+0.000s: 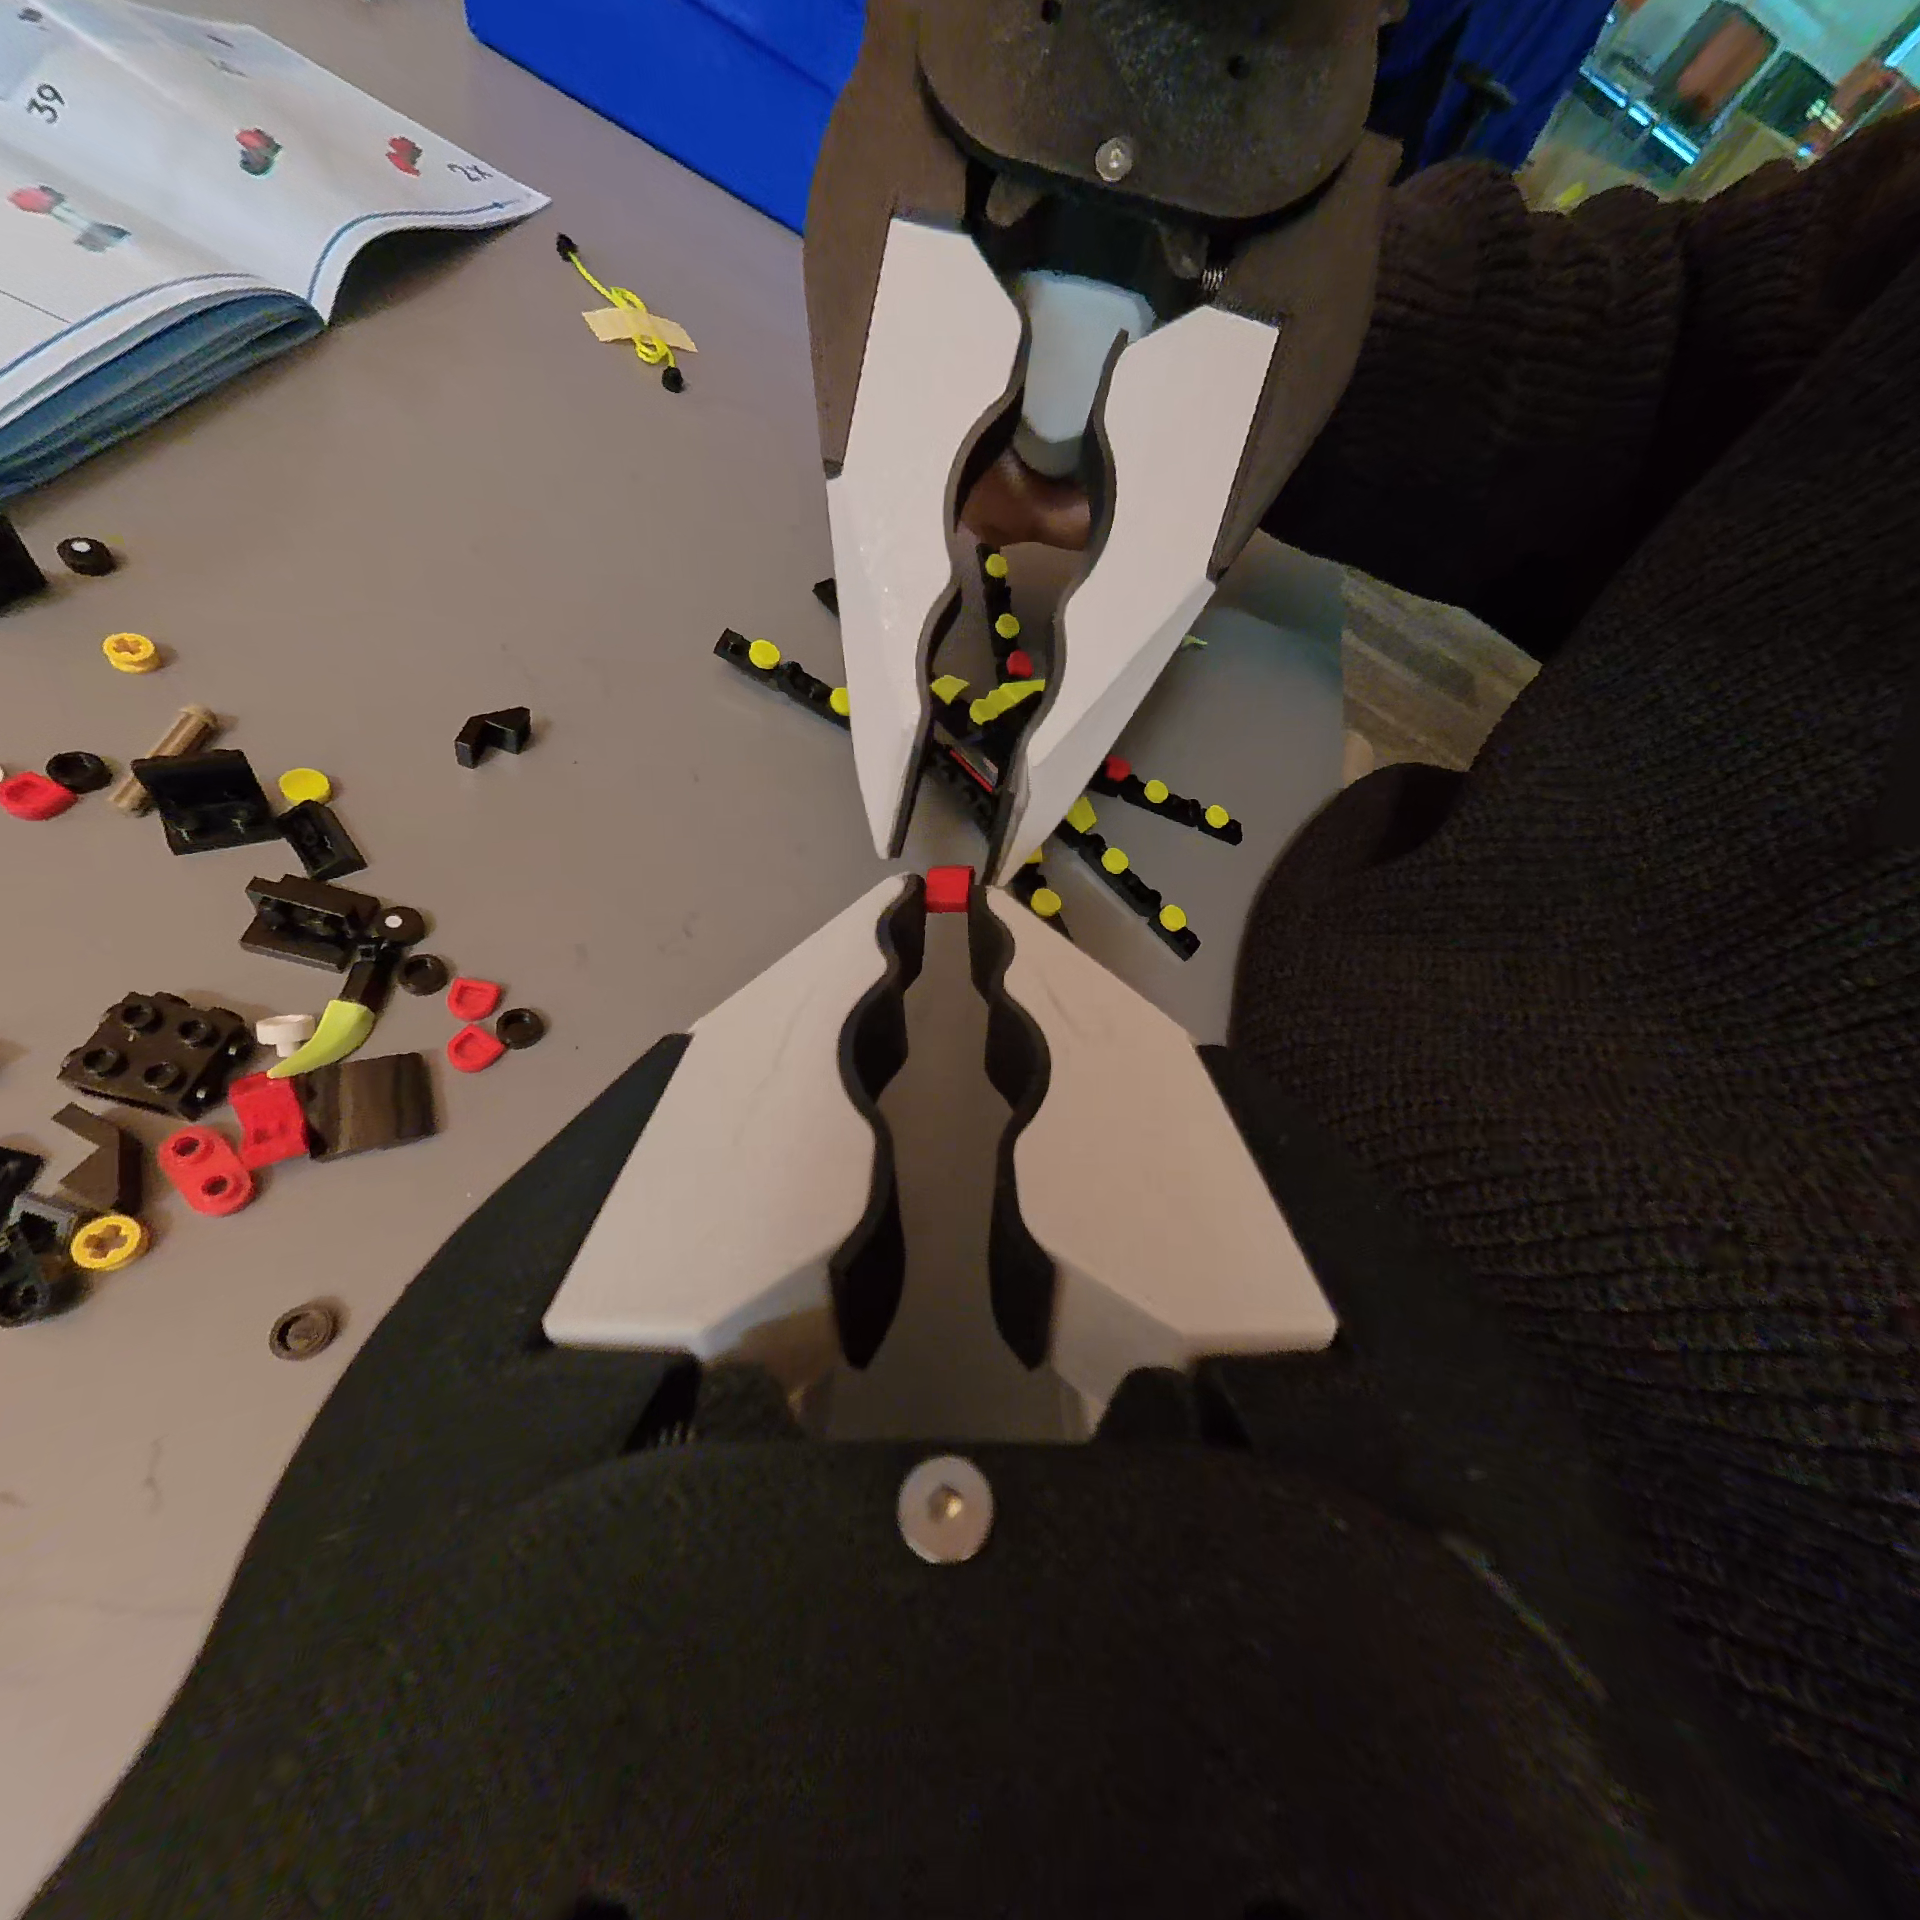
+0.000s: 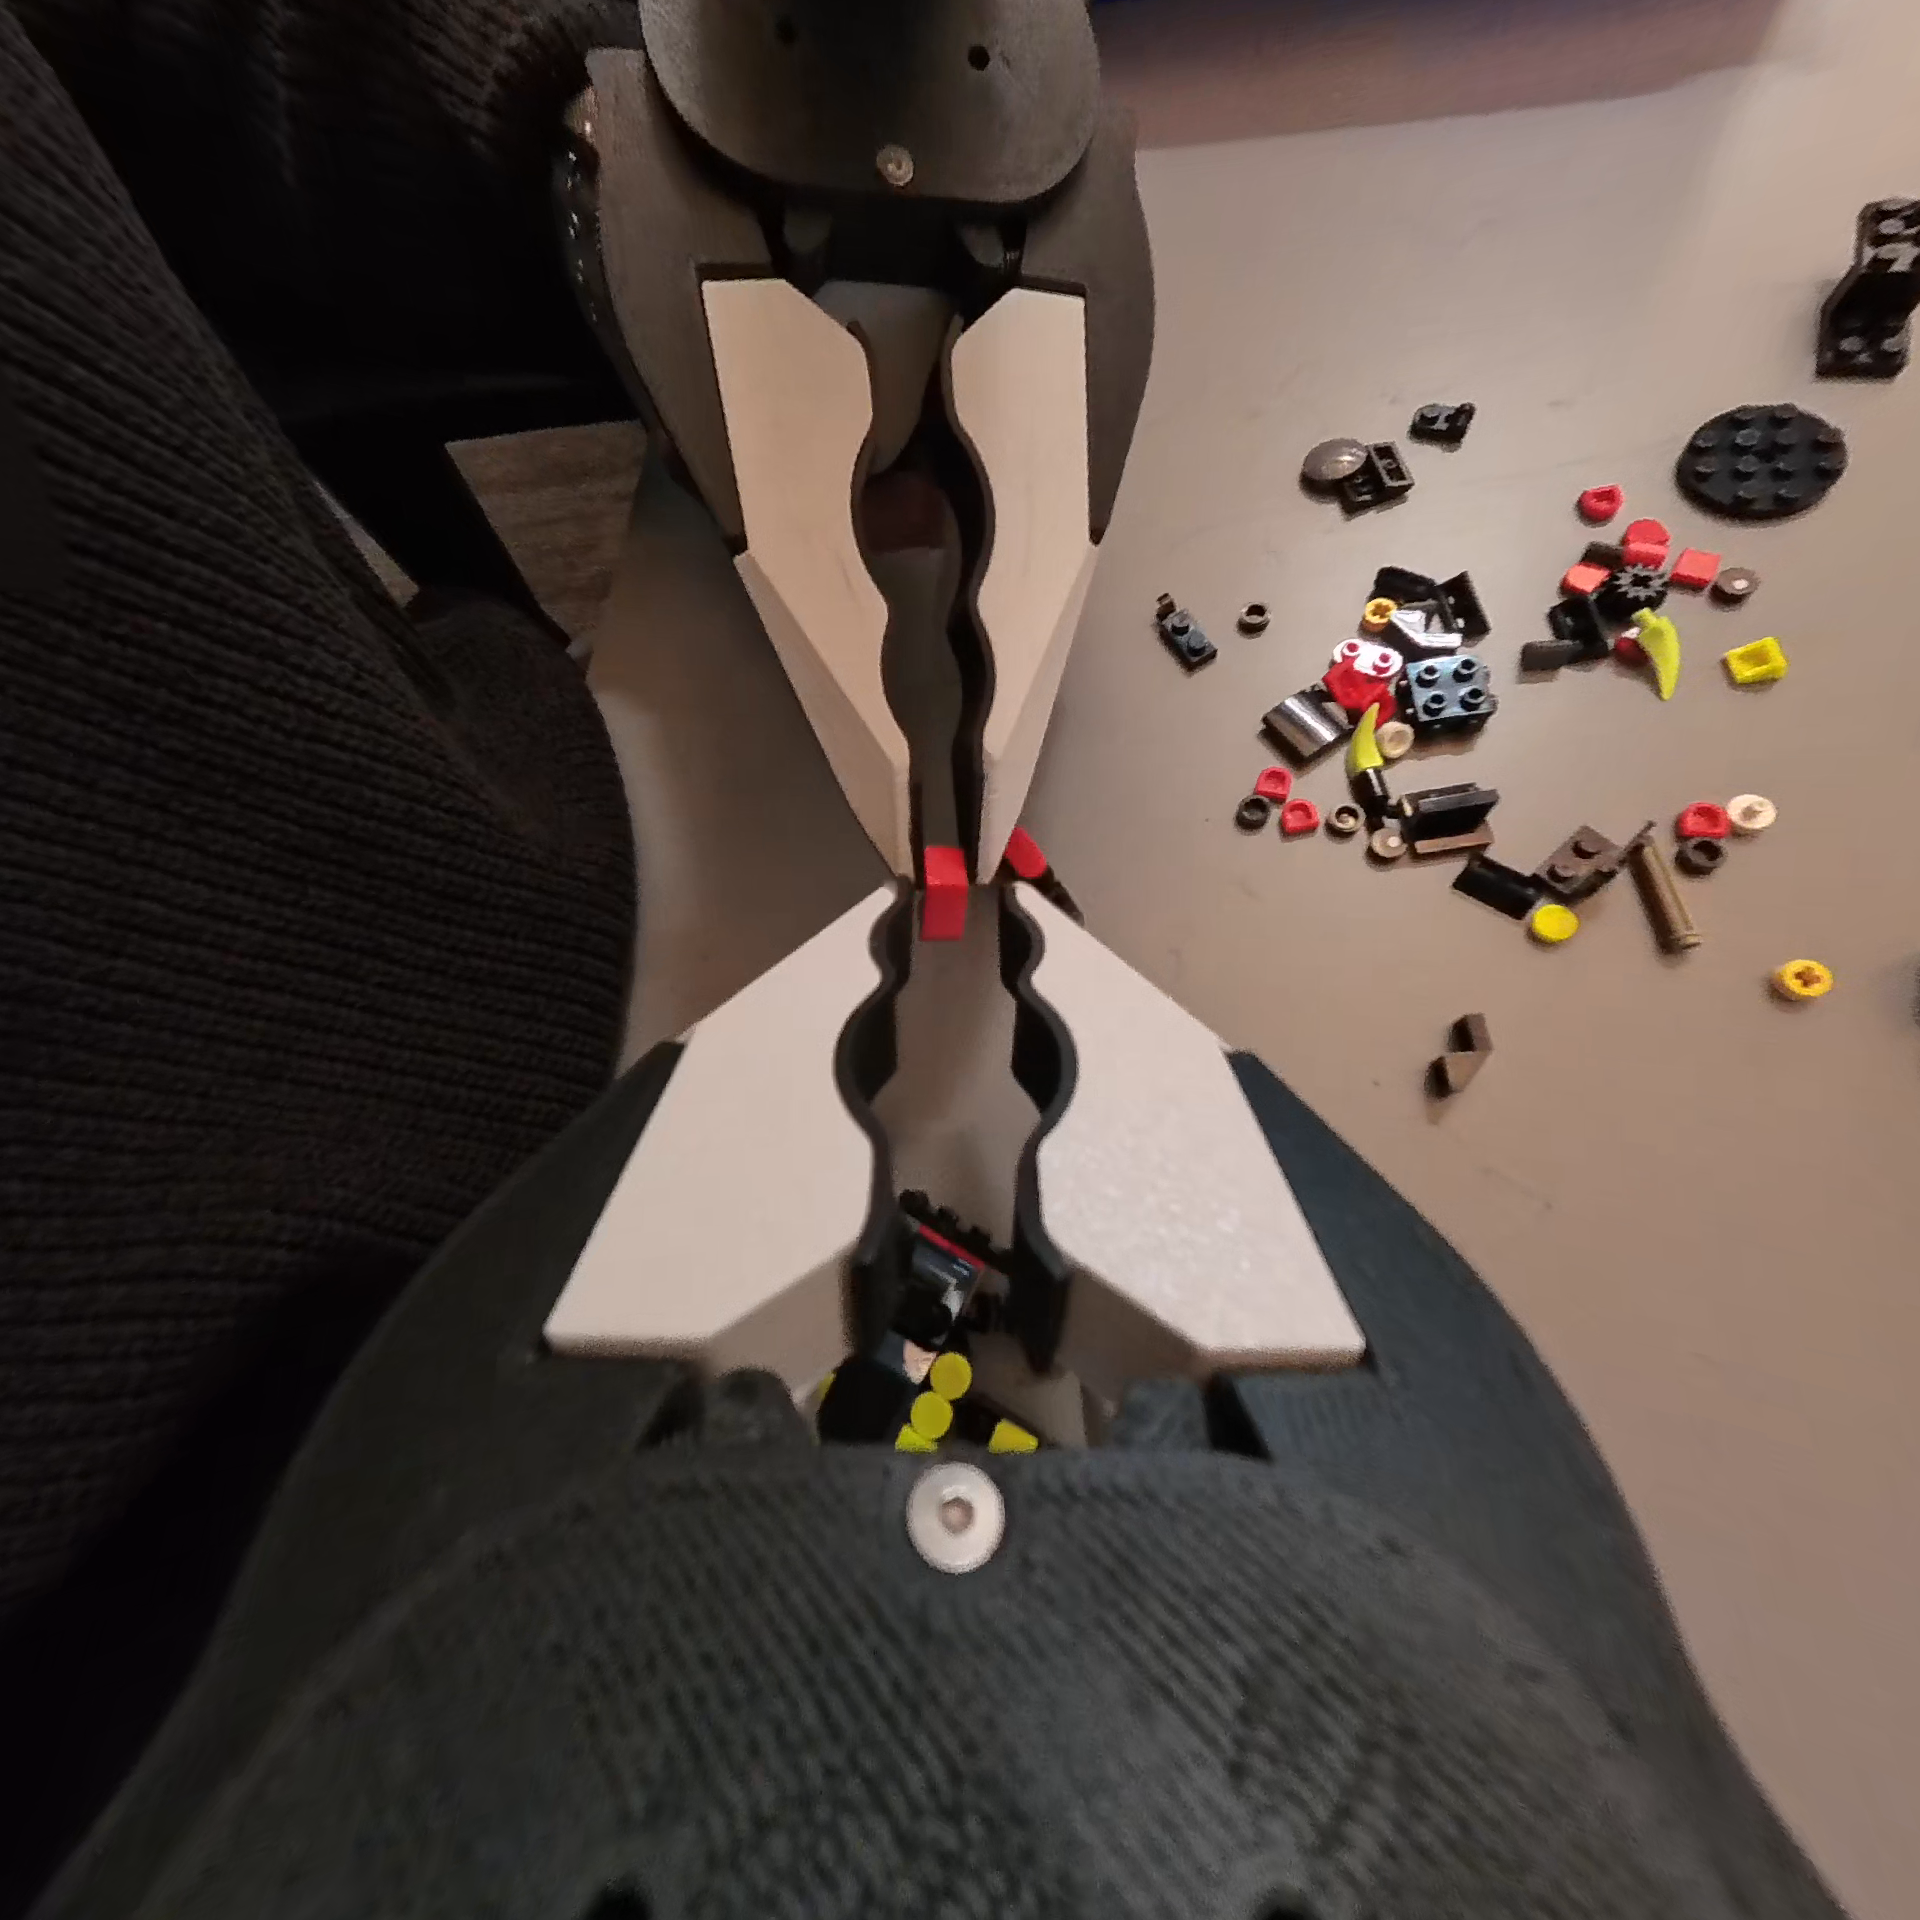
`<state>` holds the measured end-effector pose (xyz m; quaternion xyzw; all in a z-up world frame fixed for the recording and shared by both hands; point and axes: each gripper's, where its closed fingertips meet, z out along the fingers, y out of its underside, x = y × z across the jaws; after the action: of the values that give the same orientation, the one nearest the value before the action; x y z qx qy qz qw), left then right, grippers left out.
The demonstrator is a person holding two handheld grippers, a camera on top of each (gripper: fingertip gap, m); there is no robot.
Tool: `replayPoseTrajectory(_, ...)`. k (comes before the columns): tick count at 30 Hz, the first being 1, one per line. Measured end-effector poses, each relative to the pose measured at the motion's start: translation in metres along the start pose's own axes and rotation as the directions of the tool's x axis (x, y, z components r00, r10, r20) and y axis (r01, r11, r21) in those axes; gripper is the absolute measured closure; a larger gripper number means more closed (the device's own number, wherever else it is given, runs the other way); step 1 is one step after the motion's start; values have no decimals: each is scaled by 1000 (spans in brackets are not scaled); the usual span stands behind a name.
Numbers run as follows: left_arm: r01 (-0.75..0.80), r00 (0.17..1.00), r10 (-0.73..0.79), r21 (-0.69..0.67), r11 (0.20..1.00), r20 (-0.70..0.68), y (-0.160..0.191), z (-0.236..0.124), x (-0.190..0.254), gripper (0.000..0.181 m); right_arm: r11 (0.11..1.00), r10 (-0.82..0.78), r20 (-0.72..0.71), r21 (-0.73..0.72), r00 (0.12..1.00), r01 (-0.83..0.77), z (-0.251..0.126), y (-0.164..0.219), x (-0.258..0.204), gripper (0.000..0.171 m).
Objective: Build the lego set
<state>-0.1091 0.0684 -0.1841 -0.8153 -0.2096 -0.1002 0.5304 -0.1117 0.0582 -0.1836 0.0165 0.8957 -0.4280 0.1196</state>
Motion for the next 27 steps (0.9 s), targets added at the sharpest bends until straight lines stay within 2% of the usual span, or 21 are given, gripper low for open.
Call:
replayPoseTrajectory(9, -5, 1000, 5, -29, 1000, -20, 6, 3, 3, 176, 1000, -7, 40, -17, 999, 8, 3, 5, -7, 161)
replayPoseTrajectory(13, -17, 1000, 17, -38, 999, -13, 8, 2, 1, 176, 999, 16, 72, -40, 997, -13, 4, 9, -10, 152)
replayPoseTrajectory(20, -48, 998, 46, -48, 998, -31, 10, 4, 7, 176, 999, 0, 71, -52, 997, 4, 7, 12, -10, 165)
replayPoseTrajectory(23, -49, 999, 50, -49, 998, 3, 9, 3, 1, 174, 999, -11, 36, -51, 999, 13, 6, 11, -4, 165)
replayPoseTrajectory(27, -79, 983, 95, -108, 991, 155, 15, -2, -21, 161, 995, -38, -82, -92, 996, 31, 3, 22, 18, 165)
